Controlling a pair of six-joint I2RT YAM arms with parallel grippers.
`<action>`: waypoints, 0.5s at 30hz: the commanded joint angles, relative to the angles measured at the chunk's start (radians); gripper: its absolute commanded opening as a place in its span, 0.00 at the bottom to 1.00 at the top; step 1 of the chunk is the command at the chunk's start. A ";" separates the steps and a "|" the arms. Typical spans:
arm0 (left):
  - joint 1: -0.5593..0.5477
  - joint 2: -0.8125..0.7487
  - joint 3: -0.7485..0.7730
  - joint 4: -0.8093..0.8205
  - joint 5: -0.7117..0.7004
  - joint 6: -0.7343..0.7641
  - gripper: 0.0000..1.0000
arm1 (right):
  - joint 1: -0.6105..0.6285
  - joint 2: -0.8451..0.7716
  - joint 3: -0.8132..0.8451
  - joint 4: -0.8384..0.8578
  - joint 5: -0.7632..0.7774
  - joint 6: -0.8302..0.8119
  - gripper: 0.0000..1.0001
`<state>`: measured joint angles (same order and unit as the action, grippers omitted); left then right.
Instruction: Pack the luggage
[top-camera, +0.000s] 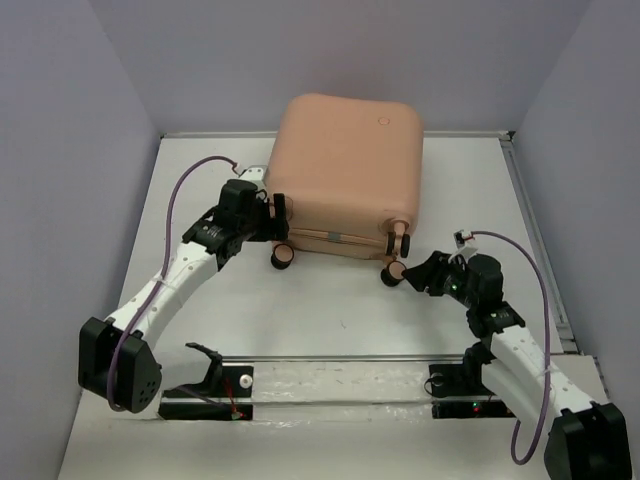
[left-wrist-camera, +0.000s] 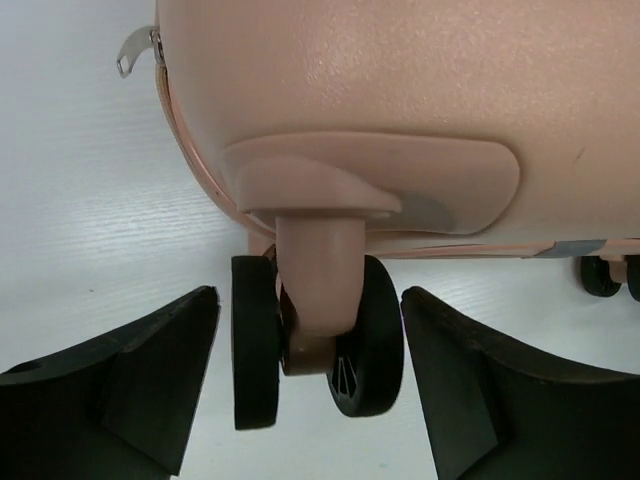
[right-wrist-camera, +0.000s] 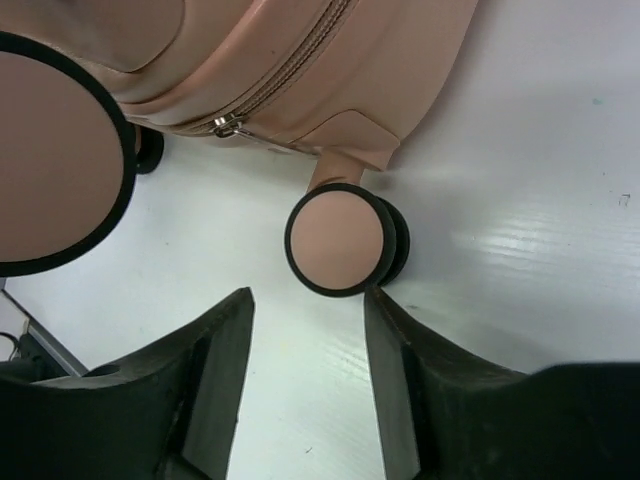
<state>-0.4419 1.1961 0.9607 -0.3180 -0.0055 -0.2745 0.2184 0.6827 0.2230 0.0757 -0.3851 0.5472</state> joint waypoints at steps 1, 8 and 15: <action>0.043 0.023 0.036 0.065 0.106 0.031 0.76 | 0.010 0.056 -0.008 0.237 0.009 -0.009 0.49; 0.057 0.034 0.021 0.085 0.183 0.031 0.28 | 0.019 0.279 -0.028 0.530 -0.011 -0.078 0.51; 0.069 0.011 0.006 0.103 0.228 0.031 0.06 | 0.019 0.451 0.016 0.731 -0.028 -0.156 0.56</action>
<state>-0.3782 1.2385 0.9710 -0.2558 0.1520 -0.2619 0.2306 1.0897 0.2070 0.5964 -0.3962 0.4538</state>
